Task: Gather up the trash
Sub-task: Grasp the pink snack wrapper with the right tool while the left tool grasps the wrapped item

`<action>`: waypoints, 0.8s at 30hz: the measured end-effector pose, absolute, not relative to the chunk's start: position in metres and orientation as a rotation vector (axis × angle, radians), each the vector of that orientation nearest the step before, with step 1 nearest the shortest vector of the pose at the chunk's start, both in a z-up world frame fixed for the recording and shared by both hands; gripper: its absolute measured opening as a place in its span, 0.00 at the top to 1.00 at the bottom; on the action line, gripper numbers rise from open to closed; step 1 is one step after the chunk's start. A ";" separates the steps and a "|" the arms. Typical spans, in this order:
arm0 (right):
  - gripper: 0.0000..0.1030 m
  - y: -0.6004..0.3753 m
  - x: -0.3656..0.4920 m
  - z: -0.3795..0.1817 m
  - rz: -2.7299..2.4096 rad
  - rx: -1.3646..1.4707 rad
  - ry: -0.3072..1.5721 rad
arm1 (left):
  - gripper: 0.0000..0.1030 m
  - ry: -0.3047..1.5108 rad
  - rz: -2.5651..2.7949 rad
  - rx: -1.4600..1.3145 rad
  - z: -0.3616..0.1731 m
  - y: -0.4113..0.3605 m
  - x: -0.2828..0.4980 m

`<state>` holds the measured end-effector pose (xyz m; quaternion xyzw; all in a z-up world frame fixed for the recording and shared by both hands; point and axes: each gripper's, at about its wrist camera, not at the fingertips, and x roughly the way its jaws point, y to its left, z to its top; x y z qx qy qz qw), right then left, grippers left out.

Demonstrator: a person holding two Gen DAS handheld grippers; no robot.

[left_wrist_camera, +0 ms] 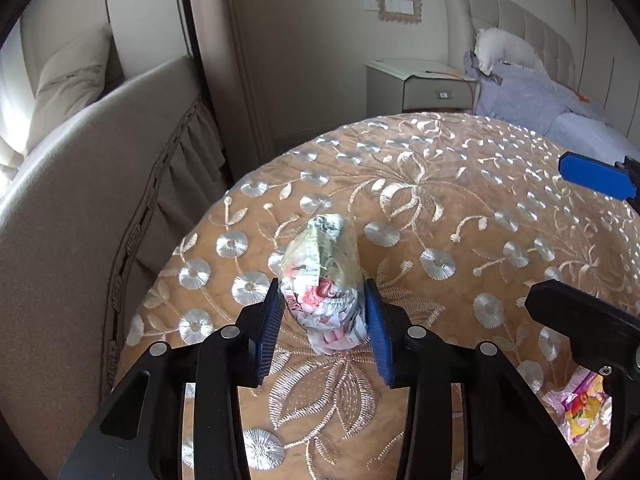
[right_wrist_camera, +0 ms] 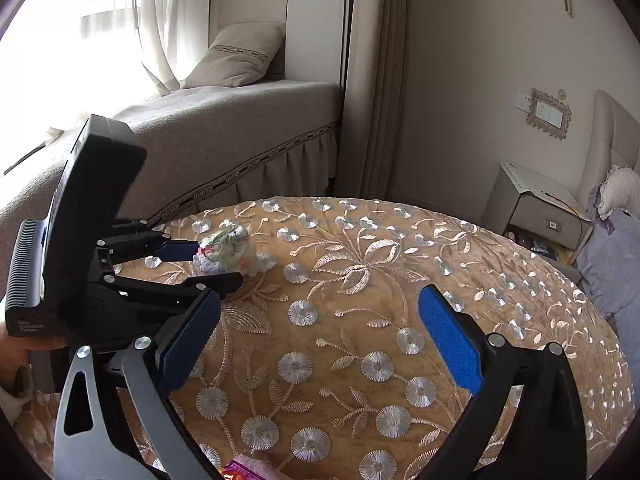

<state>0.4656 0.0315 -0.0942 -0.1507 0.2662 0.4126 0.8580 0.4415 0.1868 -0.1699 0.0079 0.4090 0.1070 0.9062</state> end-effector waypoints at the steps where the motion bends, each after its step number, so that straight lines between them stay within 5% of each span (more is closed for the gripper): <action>1: 0.04 0.031 0.464 -0.093 0.866 -0.319 0.556 | 0.62 0.841 0.219 0.030 -0.170 0.184 0.441; 24: 0.04 -0.056 0.417 -0.120 0.807 -0.376 0.738 | 0.62 0.743 0.143 0.061 -0.122 0.090 0.353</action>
